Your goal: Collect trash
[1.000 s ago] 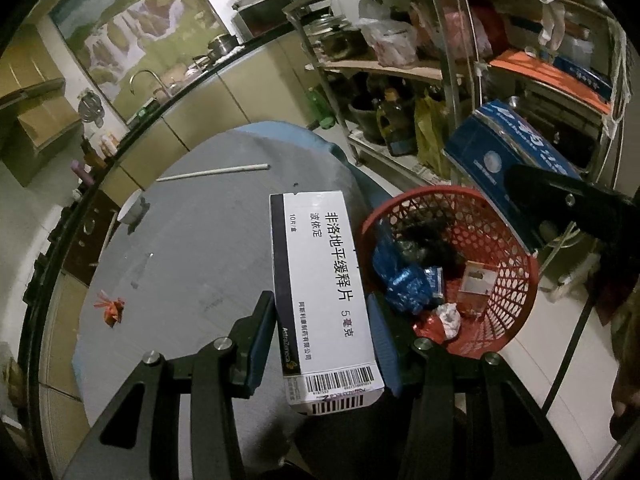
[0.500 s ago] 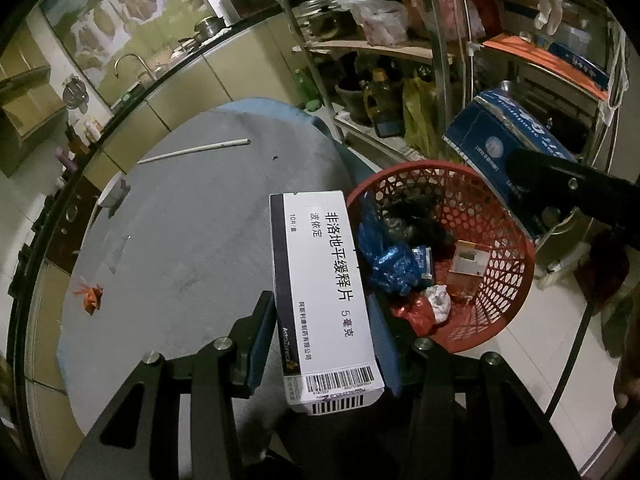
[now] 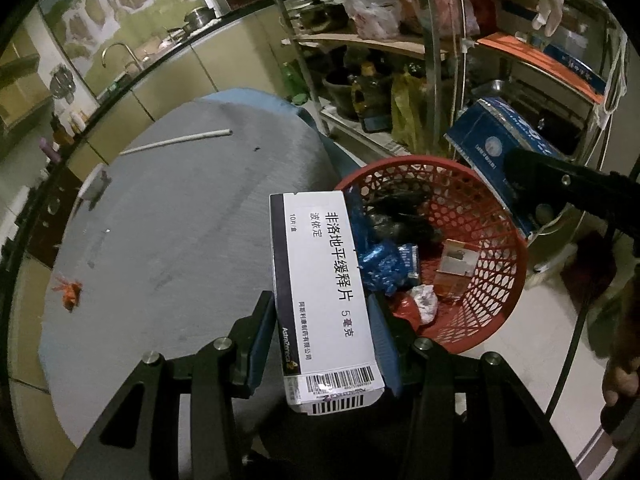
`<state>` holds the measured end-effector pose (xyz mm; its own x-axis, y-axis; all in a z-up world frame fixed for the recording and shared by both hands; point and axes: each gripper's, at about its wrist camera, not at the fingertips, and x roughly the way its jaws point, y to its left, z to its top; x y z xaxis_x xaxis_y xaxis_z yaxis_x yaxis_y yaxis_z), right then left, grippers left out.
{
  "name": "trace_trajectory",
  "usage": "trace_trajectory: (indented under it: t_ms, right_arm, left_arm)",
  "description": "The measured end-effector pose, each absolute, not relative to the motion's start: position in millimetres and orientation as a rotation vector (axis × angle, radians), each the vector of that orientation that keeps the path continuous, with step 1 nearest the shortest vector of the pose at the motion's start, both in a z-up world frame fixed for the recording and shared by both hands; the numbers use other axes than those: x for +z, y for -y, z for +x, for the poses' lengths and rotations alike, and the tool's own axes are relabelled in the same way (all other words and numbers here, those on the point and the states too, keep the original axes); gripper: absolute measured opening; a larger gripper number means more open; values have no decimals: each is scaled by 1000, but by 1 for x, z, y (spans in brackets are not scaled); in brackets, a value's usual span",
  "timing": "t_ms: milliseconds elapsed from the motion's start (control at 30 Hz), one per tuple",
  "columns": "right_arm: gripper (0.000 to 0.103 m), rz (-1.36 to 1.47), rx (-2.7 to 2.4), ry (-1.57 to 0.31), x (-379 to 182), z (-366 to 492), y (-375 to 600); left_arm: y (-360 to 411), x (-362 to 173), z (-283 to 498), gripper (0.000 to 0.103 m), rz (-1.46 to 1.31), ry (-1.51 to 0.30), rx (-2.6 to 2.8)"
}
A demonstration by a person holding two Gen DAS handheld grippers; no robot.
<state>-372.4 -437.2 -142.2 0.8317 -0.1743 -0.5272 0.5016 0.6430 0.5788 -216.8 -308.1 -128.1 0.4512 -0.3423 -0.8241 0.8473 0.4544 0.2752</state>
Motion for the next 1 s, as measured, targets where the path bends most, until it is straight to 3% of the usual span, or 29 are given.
trace_trajectory:
  t_ms: [600,1000]
  right_arm:
    - [71,1051,-384,-404,-178,-375,473]
    - [71,1039,-394,-399,-173,-378,470]
  left_arm:
    - [325,-140,-220,52,711,-841,-991]
    - [280,-124,-185,52,618,-855,-847]
